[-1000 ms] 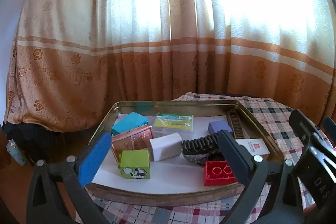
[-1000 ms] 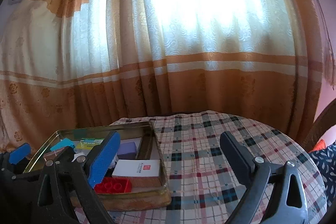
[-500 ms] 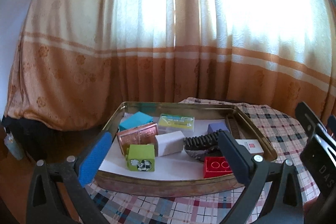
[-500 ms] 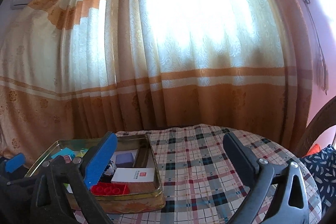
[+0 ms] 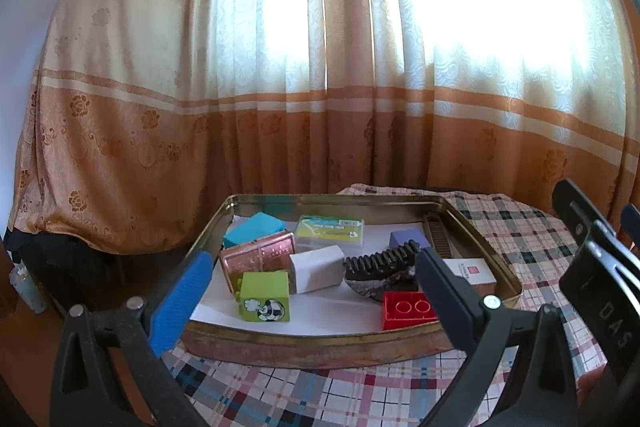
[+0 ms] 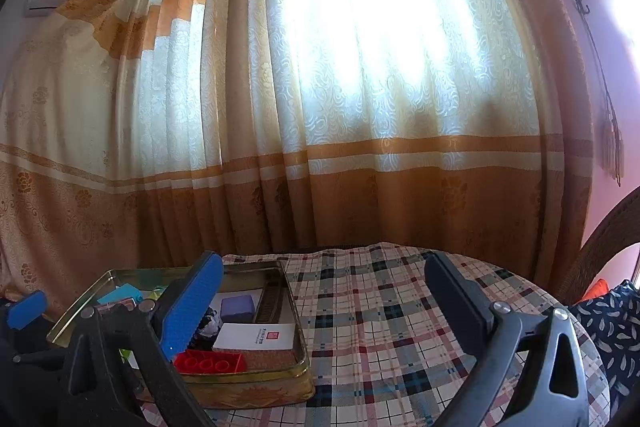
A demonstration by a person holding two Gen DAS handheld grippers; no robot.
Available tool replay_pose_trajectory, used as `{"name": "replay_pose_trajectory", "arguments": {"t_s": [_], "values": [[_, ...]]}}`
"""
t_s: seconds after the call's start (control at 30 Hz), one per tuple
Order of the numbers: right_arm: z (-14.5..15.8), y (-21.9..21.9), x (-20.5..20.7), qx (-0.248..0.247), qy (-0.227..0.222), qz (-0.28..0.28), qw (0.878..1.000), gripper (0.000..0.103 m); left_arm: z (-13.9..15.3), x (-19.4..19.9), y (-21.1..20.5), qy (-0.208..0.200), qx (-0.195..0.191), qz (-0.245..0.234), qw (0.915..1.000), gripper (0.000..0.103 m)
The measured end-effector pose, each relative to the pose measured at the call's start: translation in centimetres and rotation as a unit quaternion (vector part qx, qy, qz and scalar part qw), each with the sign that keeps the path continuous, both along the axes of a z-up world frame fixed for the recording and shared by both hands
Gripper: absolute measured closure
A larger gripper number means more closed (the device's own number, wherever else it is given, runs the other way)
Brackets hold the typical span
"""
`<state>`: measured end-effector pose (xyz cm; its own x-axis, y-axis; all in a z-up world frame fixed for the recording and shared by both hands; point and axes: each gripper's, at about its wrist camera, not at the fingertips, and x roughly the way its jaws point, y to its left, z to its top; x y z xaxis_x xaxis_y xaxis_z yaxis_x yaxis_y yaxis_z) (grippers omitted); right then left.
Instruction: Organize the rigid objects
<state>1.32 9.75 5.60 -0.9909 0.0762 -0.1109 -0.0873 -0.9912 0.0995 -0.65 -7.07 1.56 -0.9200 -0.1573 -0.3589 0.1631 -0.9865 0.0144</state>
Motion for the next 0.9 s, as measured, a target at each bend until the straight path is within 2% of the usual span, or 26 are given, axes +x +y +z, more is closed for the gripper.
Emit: {"name": "replay_pose_trajectory", "arguments": {"t_s": [0.47, 0.63, 0.77, 0.9], "values": [[0.2, 0.0, 0.3, 0.005, 0.007, 0.002, 1.000, 0.001, 0.0, -0.2, 0.2, -0.007, -0.006, 0.010, 0.9999, 0.000], [0.2, 0.0, 0.5, 0.008, 0.014, -0.001, 1.000, 0.001, 0.5, -0.3, 0.3, 0.026, -0.019, 0.009, 0.9994, 0.000], [0.2, -0.3, 0.4, 0.013, 0.011, 0.001, 1.000, 0.001, 0.2, -1.1, -0.2, 0.002, -0.008, 0.011, 0.9999, 0.000], [0.2, -0.3, 0.4, 0.014, 0.012, 0.002, 1.000, 0.001, 0.3, -0.8, -0.4, 0.009, -0.004, 0.018, 0.9998, 0.000]]}}
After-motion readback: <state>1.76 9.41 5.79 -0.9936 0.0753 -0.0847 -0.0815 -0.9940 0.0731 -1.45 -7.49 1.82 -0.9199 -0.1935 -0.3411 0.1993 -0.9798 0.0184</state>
